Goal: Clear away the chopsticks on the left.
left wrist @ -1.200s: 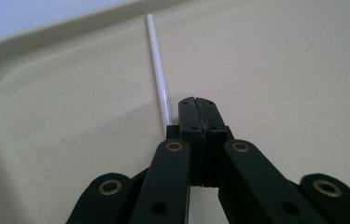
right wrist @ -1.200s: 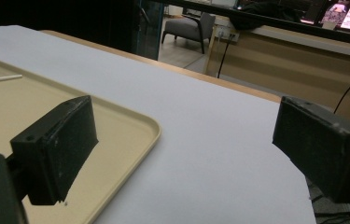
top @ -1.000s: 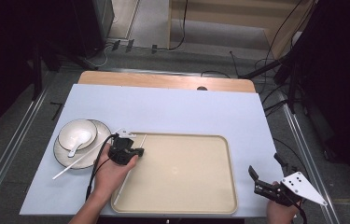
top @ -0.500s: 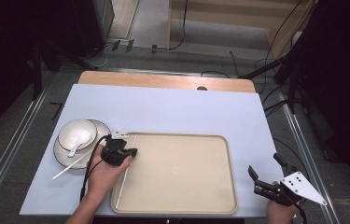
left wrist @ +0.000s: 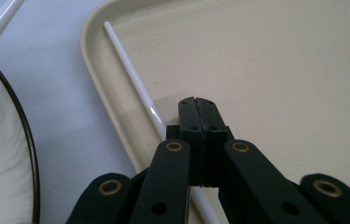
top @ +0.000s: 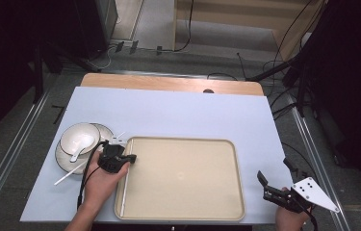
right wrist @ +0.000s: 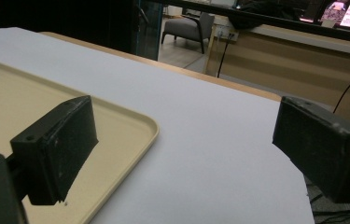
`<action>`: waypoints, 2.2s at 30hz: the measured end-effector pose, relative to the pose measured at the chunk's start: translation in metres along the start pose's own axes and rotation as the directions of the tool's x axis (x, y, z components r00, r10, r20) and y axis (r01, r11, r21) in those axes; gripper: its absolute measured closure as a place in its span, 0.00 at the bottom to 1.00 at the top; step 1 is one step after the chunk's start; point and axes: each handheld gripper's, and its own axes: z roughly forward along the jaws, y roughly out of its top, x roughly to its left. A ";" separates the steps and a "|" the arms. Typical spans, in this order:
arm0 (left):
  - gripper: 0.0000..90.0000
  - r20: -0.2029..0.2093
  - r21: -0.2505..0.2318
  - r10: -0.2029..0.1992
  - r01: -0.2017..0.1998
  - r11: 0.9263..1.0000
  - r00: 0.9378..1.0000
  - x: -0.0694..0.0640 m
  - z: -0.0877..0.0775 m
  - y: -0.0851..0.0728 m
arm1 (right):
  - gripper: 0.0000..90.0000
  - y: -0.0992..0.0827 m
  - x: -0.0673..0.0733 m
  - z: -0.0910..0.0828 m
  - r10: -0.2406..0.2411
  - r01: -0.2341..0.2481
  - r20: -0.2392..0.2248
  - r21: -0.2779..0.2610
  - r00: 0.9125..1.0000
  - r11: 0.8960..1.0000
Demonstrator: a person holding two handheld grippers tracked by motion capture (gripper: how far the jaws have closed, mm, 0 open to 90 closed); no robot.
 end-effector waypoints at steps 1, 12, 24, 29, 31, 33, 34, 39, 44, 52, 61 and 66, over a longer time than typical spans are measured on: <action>1.00 0.003 0.002 0.004 -0.004 1.000 1.000 0.000 -0.001 -0.001 | 0.07 0.000 0.000 0.000 0.000 0.000 -0.001 0.000 1.000 1.000; 1.00 0.028 0.012 0.015 -0.016 1.000 0.999 -0.002 -0.005 -0.006 | 0.07 0.000 -0.001 0.000 0.001 -0.001 -0.001 -0.001 1.000 1.000; 0.98 0.053 0.026 0.022 -0.024 0.999 0.998 -0.003 -0.008 -0.009 | 0.07 0.001 -0.001 0.000 -0.003 0.003 -0.010 -0.010 1.000 1.000; 0.90 0.067 0.016 0.035 -0.036 0.999 0.997 -0.004 -0.009 -0.010 | 0.07 0.001 -0.003 -0.001 0.006 -0.006 -0.012 -0.016 1.000 1.000; 0.89 0.068 0.017 0.037 -0.038 0.999 0.997 -0.004 -0.010 -0.010 | 0.07 0.001 -0.003 -0.001 0.007 -0.007 -0.012 -0.017 1.000 1.000; 0.86 0.073 0.003 0.034 -0.035 0.999 0.997 -0.003 -0.012 -0.010 | 0.07 0.000 -0.003 0.000 0.006 -0.006 -0.017 -0.016 1.000 1.000; 0.85 0.076 -0.005 0.039 -0.038 0.999 0.996 -0.003 -0.014 -0.009 | 0.07 0.000 -0.003 0.000 0.003 -0.003 -0.020 -0.012 1.000 1.000; 0.84 0.086 -0.022 0.049 -0.048 0.999 0.995 -0.003 -0.022 -0.009 | 0.07 0.001 -0.002 0.000 0.004 -0.004 -0.029 -0.014 1.000 1.000; 0.83 0.085 -0.030 0.053 -0.050 0.998 0.995 0.000 -0.027 -0.011 | 0.07 0.001 -0.003 0.001 0.007 -0.008 -0.028 -0.015 1.000 1.000; 0.96 0.084 -0.038 0.051 -0.048 0.998 0.995 0.000 -0.032 -0.015 | 0.07 0.001 -0.002 0.000 0.010 -0.011 -0.040 -0.017 0.999 1.000; 1.00 0.191 -0.025 0.110 -0.107 0.994 0.975 -0.026 -0.018 -0.014 | 0.07 0.002 0.000 0.003 0.004 -0.005 -0.047 -0.008 0.999 1.000; 1.00 0.190 0.032 0.123 -0.132 0.991 0.974 -0.029 -0.006 -0.019 | 0.07 0.002 0.000 0.002 0.002 -0.003 -0.049 -0.012 0.999 1.000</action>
